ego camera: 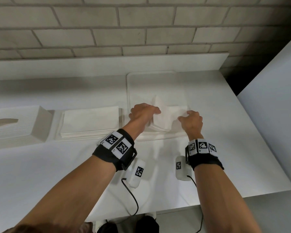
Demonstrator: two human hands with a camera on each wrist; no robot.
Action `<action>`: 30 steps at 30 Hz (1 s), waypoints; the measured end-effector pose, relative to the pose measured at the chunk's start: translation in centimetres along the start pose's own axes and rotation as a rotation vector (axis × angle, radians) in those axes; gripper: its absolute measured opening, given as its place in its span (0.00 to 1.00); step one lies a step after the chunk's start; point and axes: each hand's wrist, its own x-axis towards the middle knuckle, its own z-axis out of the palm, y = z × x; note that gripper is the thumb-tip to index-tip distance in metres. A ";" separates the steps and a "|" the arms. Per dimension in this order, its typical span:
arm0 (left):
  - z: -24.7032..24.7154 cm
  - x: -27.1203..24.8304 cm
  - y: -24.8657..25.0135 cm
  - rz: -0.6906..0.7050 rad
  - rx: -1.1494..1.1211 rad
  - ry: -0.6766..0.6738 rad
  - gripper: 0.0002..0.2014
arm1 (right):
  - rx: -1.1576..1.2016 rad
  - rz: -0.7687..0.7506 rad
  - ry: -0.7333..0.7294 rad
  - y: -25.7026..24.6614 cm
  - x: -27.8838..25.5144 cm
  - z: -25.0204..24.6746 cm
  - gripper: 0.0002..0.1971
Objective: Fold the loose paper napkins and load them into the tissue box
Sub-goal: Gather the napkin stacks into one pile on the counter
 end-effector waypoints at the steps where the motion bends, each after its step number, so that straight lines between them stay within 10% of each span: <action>1: 0.0 0.1 0.0 0.002 -0.020 -0.018 0.24 | 0.003 0.002 0.000 0.0 0.0 0.0 0.26; 5: 0.0 -0.2 0.1 0.006 -0.082 -0.051 0.08 | 0.018 0.002 0.000 0.1 0.2 -0.1 0.26; 14: 0.2 -0.8 0.8 0.093 -0.189 -0.071 0.08 | 0.078 0.010 0.016 0.5 0.3 -0.5 0.26; 20: -0.9 -3.1 3.5 0.214 -0.371 -0.161 0.14 | 0.619 0.219 0.173 0.4 0.5 -2.3 0.34; 30: -8.1 -5.1 4.4 0.314 -0.564 -0.308 0.05 | 1.357 0.226 -0.456 -1.8 -2.7 -2.7 0.33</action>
